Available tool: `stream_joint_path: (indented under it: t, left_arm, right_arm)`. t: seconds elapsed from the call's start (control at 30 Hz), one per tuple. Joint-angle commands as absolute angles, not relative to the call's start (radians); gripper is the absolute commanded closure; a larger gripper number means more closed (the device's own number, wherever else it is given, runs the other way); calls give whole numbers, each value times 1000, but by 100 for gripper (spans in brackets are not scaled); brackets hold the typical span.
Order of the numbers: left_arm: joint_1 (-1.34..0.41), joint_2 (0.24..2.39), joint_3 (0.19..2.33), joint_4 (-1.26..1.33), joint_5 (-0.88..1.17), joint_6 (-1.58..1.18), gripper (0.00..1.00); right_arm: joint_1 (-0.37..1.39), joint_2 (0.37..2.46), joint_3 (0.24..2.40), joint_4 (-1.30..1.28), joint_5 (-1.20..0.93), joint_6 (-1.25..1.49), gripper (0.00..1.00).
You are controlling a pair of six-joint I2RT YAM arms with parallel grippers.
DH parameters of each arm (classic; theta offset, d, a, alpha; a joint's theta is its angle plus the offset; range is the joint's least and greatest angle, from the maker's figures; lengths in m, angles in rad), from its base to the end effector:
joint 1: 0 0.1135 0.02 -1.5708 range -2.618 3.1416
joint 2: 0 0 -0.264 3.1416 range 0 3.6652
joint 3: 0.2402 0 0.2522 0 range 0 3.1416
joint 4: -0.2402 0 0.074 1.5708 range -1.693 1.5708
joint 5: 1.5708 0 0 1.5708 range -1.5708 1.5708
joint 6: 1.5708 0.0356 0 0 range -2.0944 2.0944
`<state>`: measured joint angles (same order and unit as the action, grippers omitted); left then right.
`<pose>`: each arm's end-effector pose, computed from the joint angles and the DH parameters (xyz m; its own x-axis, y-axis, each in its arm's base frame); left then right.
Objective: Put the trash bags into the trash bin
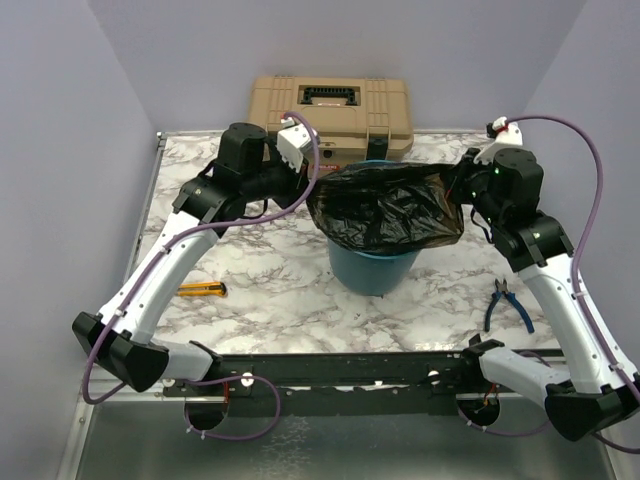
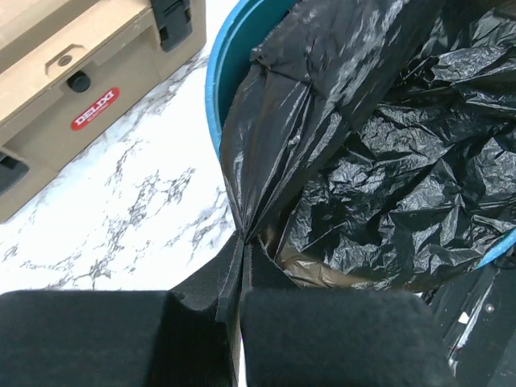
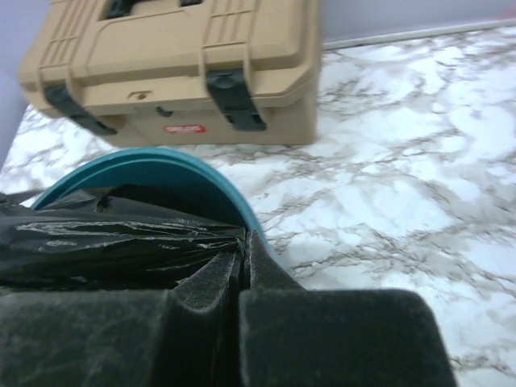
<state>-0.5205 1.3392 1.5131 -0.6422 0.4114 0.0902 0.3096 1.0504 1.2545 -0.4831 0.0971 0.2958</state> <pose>0.2406 -0.1543 0.4238 -0.3210 0.2792 -0.9050 0.7976 0.5950 -0.0994 0.2122 0.0642 0.4208 -0.3134 0.2044 -0.9274 -0.1287 0.9584 0.2547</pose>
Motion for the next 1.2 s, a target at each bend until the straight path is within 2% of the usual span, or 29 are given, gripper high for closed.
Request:
stream_joint_path:
  t: [0.0, 0.33, 0.67, 0.83, 0.97, 1.17]
  left_arm:
    - [-510, 1307, 1557, -709, 313, 92, 100]
    - [-480, 1301, 1589, -800, 191, 77, 100]
    - [-415, 1273, 1571, -848, 159, 73, 100]
    - [-400, 1268, 1579, -866, 147, 72, 100]
    - [-396, 1285, 1604, -857, 368, 73, 100]
    - [-396, 1322, 1612, -770, 488, 23, 100]
  right_arm:
    - [310, 1022, 1238, -532, 288, 344, 99]
    - [305, 1002, 1206, -607, 493, 378, 99]
    - [221, 1006, 1190, -620, 463, 351, 99]
    - [145, 1014, 1208, -631, 395, 332, 99]
    - [137, 1012, 1206, -621, 287, 331, 99]
    - [137, 1060, 1233, -588, 17, 295, 99]
